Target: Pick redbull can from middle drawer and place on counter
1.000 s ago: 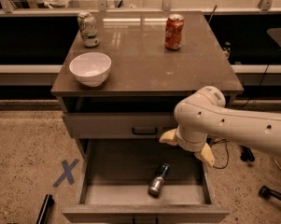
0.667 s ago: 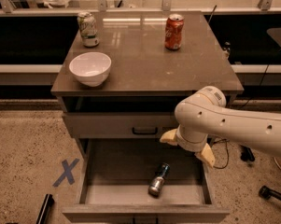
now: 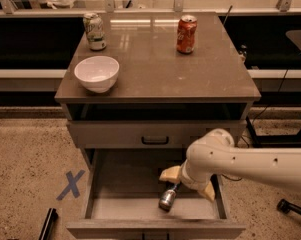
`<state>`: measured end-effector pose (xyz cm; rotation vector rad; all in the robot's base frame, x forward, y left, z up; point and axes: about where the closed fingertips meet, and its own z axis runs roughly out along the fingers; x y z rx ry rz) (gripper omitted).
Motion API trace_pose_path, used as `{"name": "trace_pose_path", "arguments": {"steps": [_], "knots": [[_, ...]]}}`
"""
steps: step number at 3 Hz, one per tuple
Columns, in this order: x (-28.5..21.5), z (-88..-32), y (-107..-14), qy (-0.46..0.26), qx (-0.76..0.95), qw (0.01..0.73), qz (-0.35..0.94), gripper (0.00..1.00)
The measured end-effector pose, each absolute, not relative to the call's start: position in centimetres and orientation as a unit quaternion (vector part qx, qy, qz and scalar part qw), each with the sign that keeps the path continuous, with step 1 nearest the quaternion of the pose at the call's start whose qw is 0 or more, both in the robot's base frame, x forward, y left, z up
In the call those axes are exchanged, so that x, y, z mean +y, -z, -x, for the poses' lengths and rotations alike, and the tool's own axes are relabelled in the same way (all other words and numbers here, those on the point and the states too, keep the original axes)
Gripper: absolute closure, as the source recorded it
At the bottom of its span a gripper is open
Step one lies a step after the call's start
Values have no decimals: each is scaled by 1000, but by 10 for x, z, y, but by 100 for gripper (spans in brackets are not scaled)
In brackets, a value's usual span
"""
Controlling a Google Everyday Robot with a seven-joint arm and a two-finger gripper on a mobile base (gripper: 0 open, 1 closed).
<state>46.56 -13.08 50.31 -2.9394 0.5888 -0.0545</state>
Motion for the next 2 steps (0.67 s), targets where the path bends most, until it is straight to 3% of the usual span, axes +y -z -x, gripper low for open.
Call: {"name": "trace_pose_path", "arguments": {"steps": [2], "knots": [[-99, -470, -422, 40, 135, 74, 987, 0]]}}
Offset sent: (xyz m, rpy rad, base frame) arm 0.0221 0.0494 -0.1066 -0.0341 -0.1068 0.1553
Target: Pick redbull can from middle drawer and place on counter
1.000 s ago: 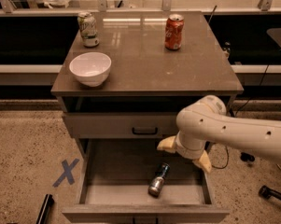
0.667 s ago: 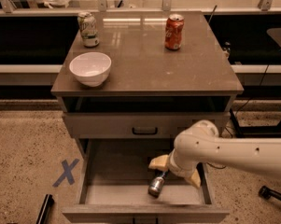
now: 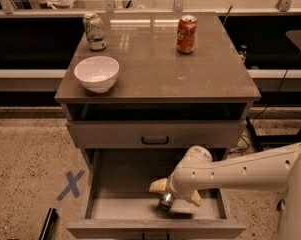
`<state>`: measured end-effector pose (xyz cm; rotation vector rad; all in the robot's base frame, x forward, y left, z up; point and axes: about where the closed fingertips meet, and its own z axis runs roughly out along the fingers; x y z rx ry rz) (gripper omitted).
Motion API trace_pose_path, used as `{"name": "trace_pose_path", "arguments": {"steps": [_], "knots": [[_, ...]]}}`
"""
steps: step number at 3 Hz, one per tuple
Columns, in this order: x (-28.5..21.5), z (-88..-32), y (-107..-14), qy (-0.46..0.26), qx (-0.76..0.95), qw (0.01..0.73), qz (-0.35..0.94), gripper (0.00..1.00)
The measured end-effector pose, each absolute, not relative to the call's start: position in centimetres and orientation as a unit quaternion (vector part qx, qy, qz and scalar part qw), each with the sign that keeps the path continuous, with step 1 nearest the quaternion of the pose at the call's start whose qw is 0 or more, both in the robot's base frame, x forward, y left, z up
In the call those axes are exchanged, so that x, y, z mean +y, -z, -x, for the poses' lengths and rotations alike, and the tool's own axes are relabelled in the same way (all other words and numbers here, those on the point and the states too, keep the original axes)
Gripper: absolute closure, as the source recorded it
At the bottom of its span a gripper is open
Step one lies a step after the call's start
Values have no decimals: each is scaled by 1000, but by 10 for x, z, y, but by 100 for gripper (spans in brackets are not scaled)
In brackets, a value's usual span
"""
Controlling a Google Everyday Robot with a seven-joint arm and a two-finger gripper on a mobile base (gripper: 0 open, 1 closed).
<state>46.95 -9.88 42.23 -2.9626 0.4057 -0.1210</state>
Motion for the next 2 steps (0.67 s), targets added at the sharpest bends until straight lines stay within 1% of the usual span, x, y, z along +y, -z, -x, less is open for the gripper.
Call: {"name": "trace_pose_path", "arguments": {"steps": [1, 2], "knots": [[-92, -491, -403, 39, 136, 80, 987, 3], [-85, -503, -384, 9, 148, 100, 984, 16]]}}
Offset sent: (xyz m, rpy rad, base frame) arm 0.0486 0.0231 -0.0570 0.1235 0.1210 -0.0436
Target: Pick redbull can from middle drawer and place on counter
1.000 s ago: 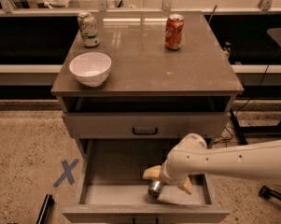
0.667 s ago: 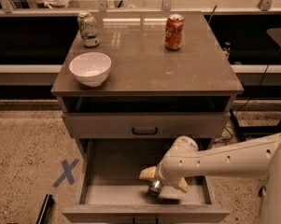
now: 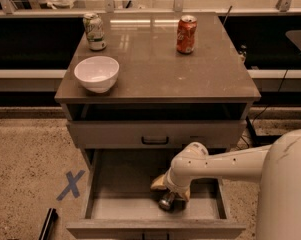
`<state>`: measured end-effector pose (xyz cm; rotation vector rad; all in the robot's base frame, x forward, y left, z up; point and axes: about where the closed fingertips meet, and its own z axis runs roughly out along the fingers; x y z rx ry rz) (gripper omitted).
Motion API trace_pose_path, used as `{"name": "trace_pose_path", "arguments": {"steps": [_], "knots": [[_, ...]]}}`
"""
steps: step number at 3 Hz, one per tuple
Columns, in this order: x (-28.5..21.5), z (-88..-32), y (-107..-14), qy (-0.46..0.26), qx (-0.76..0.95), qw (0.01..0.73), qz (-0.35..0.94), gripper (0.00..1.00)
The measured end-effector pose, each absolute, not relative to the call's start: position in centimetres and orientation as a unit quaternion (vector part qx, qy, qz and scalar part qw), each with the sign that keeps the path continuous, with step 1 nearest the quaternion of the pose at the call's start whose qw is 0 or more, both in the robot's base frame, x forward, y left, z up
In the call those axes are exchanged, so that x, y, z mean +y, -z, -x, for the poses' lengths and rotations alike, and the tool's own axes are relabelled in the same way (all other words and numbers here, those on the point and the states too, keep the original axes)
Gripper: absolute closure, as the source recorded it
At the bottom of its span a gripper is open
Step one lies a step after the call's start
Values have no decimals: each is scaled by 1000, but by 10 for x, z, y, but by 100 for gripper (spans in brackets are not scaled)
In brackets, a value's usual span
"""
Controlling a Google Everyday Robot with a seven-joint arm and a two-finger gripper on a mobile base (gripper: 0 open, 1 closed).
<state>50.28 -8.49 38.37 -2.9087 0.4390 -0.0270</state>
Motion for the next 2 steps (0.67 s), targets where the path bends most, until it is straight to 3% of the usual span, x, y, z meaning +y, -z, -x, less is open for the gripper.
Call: {"name": "trace_pose_path", "arguments": {"steps": [2], "knots": [[-74, -505, -365, -13, 152, 101, 983, 58]]}}
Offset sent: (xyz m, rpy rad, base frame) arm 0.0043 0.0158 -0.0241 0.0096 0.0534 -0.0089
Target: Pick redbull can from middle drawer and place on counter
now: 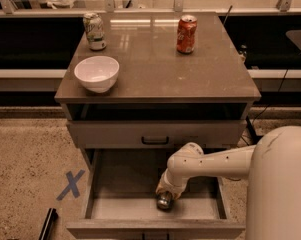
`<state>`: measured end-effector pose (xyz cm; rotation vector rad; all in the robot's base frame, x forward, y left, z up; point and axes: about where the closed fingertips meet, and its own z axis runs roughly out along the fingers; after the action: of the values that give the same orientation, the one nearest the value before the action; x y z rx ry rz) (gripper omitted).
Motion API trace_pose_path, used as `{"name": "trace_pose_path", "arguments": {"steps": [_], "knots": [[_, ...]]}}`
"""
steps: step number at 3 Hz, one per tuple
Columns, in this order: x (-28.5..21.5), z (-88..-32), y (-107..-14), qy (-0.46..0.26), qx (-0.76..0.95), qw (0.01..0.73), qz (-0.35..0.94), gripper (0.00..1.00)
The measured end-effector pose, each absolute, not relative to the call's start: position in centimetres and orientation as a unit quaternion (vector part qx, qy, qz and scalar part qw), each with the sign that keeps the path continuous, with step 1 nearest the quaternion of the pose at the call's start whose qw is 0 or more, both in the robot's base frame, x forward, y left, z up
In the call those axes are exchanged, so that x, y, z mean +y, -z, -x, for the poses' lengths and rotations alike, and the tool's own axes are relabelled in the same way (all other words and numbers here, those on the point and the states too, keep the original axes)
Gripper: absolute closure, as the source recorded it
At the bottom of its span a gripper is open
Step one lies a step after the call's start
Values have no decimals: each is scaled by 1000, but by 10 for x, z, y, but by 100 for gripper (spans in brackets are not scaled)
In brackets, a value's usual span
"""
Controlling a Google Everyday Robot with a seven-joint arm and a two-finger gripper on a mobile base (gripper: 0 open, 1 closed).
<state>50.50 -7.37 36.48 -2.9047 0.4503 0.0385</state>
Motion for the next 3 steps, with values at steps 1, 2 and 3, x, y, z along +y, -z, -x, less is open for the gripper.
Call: {"name": "trace_pose_path", "arguments": {"steps": [1, 2, 3], "knots": [[-76, -505, -373, -9, 159, 115, 980, 81], [-69, -505, -421, 14, 164, 180, 970, 100], [-62, -501, -490, 25, 165, 260, 951, 100]]}}
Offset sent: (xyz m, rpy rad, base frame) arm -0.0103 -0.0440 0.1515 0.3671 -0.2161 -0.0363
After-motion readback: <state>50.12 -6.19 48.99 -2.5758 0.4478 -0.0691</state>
